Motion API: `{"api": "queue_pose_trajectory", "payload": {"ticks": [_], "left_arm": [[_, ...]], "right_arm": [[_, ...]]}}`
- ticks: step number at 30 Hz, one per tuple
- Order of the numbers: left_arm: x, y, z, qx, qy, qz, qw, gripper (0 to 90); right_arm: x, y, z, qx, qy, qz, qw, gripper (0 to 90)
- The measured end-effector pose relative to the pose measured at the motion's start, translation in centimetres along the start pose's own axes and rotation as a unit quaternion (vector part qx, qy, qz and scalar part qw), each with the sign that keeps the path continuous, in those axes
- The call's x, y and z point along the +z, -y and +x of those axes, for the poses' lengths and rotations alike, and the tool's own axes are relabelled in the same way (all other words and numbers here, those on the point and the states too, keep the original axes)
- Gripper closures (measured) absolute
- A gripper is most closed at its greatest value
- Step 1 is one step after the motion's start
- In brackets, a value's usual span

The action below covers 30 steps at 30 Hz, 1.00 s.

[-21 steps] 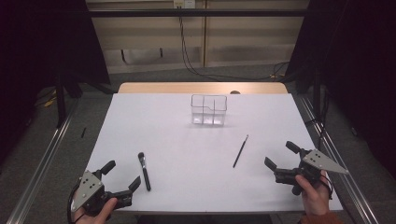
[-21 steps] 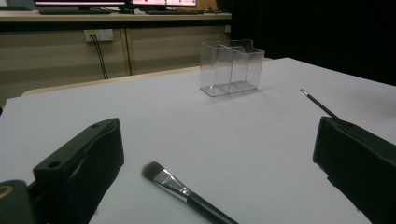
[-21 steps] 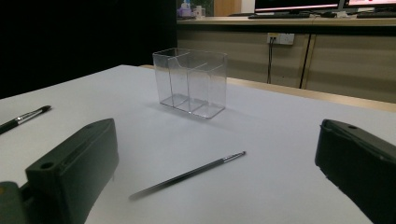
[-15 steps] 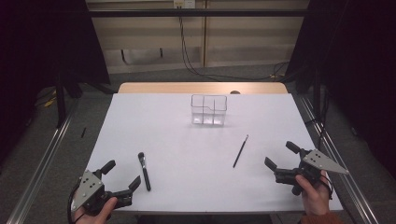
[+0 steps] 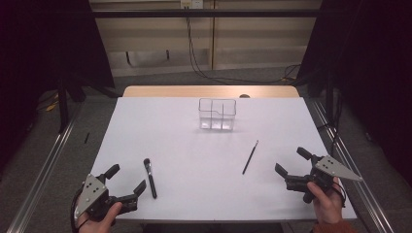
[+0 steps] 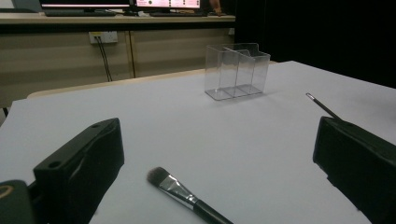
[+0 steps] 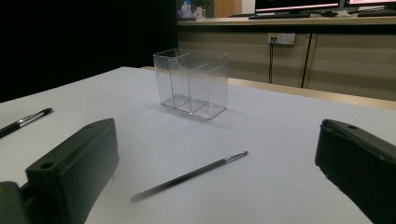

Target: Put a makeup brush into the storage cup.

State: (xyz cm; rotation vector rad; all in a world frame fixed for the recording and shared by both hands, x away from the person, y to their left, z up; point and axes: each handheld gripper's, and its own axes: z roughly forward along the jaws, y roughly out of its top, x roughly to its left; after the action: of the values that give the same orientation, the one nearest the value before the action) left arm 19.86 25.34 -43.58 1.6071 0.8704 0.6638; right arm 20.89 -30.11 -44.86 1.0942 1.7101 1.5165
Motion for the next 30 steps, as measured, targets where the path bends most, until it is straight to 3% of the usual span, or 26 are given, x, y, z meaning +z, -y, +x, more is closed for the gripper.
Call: {"api": "queue_pose_trajectory", "payload": {"ticks": [13, 30], "left_arm": [[0.4, -0.7, 0.0, 0.006, -0.003, -0.009, 0.9999, 2.1], [2.3, -2.4, 0.4, 0.02, -0.007, -0.005, 0.9998, 2.3]], "right_arm": [[0.1, 0.0, 0.2, 0.0, -0.002, -0.001, 1.0, 0.0], [0.2, 0.0, 0.3, 0.001, -0.005, -0.002, 1.0, 0.0]]}}
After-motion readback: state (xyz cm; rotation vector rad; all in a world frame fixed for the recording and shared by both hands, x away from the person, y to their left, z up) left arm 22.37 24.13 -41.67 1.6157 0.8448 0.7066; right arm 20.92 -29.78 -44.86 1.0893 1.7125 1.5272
